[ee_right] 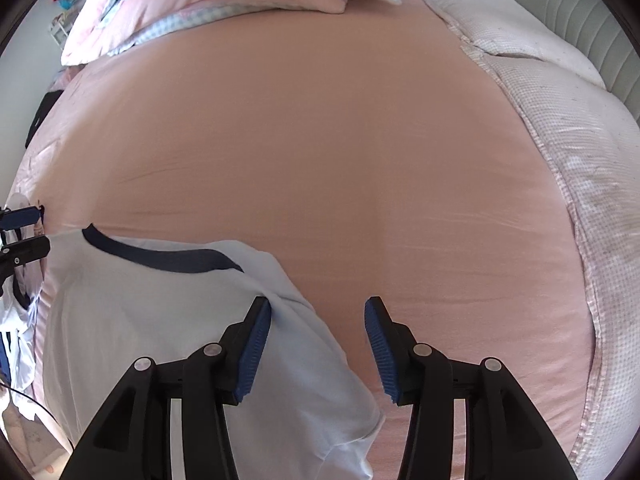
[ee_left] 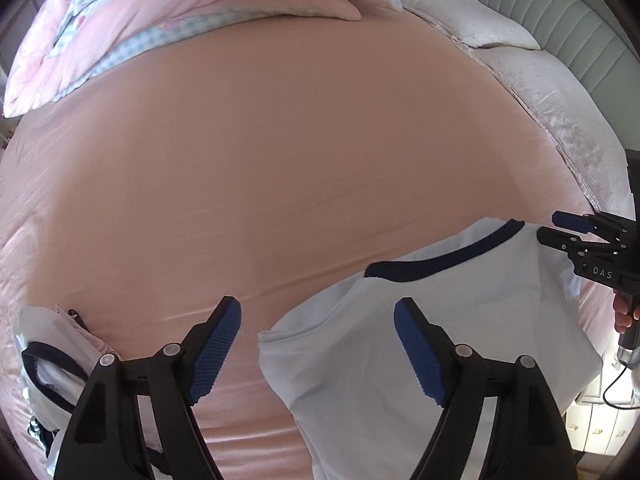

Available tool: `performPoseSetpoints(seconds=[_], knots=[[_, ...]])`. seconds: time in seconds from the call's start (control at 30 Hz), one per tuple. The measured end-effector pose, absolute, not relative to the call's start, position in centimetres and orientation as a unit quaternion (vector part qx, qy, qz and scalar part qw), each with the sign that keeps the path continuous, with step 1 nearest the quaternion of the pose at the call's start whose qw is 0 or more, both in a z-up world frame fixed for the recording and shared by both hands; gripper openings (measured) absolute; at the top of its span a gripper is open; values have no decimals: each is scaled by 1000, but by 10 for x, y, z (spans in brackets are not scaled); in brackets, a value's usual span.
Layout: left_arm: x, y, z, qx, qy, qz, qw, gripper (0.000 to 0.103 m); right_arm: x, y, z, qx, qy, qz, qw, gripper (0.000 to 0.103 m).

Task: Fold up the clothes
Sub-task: 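Withdraw both open tools from the folded white garment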

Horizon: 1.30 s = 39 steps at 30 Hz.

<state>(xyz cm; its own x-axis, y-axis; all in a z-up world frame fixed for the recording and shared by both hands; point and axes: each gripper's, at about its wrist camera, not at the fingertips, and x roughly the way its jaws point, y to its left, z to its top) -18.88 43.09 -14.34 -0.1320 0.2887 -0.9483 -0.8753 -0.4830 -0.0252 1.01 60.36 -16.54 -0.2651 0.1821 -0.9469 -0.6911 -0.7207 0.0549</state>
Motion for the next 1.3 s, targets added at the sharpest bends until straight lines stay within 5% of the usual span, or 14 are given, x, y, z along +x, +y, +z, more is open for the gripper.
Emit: performPoseSetpoints(seconds=[0.6, 1.3], knots=[[-148, 377, -149, -494, 294, 703, 418, 78, 61, 598, -140, -497, 326, 761, 262, 49], [-73, 282, -120, -434, 209, 769, 420, 78, 110, 491, -105, -475, 231, 816, 235, 49]])
